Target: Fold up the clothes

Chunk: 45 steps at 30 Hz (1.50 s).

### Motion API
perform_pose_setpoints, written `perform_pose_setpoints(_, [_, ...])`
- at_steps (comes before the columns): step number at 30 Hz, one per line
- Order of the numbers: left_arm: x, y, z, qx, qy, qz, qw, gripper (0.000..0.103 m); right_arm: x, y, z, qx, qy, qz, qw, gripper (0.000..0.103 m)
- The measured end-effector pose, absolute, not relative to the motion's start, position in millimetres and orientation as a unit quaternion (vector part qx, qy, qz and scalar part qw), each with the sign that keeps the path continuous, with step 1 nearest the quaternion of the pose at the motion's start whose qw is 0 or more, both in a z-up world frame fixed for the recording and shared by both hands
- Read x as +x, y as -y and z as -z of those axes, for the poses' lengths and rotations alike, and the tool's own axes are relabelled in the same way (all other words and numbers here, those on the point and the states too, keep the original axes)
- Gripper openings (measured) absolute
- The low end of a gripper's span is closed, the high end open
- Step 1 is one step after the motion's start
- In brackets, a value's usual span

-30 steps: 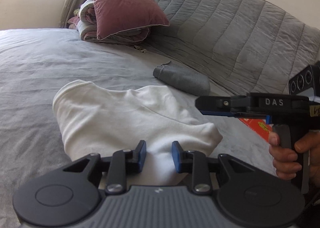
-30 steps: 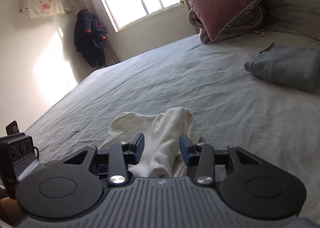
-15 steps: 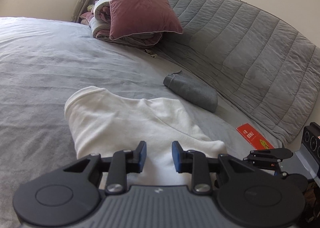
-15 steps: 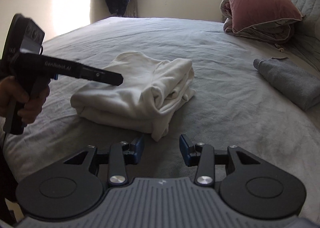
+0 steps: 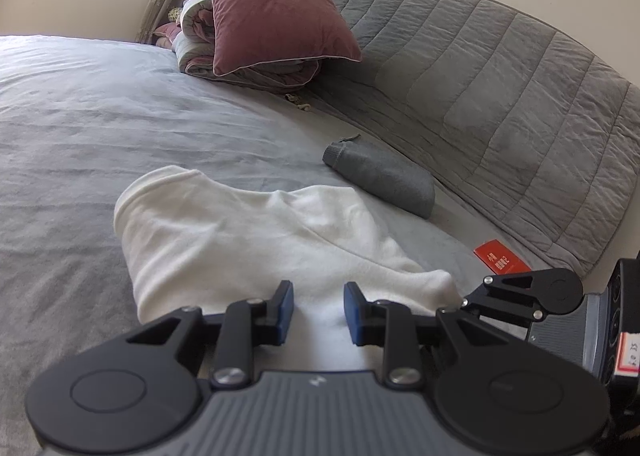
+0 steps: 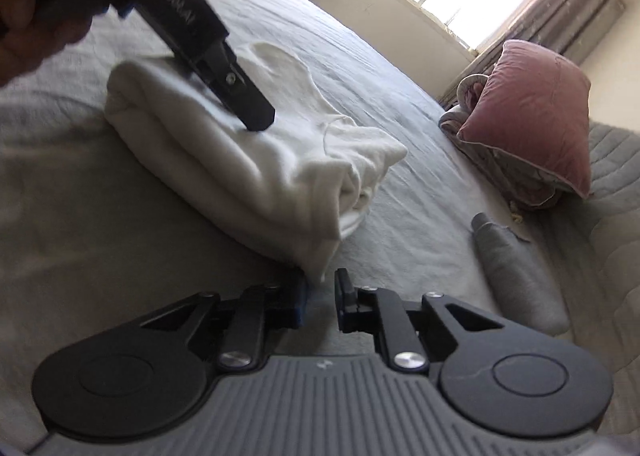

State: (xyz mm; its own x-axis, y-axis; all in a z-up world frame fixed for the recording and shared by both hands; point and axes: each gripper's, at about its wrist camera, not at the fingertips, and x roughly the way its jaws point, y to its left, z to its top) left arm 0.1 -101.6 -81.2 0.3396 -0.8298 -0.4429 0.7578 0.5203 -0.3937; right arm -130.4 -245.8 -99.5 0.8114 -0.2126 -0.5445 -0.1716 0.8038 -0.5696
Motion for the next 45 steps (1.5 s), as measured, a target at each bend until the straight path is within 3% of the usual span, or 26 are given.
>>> perform_pose_setpoints(6, [-1, 100, 79, -0.059, -0.312, 0.484, 0.815, 0.028, -128, 264, 92, -0.324, -0.308, 0.071, 0.892, 0.008])
perform_pose_setpoints(12, [1, 93, 69, -0.068, -0.297, 0.479, 0.823, 0.028, -134, 296, 53, -0.182, -0.269, 0.09, 0.942, 0.012])
perform_pose_setpoints(20, [26, 83, 61, -0.068, -0.274, 0.437, 0.854, 0.028, -117, 274, 30, -0.076, -0.214, 0.024, 0.974, 0.016])
perform_pose_setpoints(37, [61, 96, 83, -0.039, -0.271, 0.388, 0.88, 0.025, -84, 270, 58, 0.025, -0.254, 0.036, 0.966, 0.015])
perform_pose_setpoints(39, [54, 96, 77, -0.028, -0.267, 0.381, 0.885, 0.028, -85, 269, 57, 0.031, -0.253, 0.035, 0.966, 0.017])
perform_pose_setpoints(41, [43, 100, 70, -0.006, -0.262, 0.373, 0.89, 0.041, -86, 269, 54, 0.044, -0.253, 0.031, 0.966, 0.027])
perform_pose_setpoints(44, [29, 104, 62, 0.021, -0.263, 0.363, 0.894, 0.045, -91, 269, 46, 0.057, -0.25, 0.027, 0.966, 0.043])
perform_pose_setpoints(45, [26, 105, 60, 0.026, -0.267, 0.36, 0.894, 0.046, -93, 267, 43, 0.054, -0.247, 0.031, 0.967, 0.044])
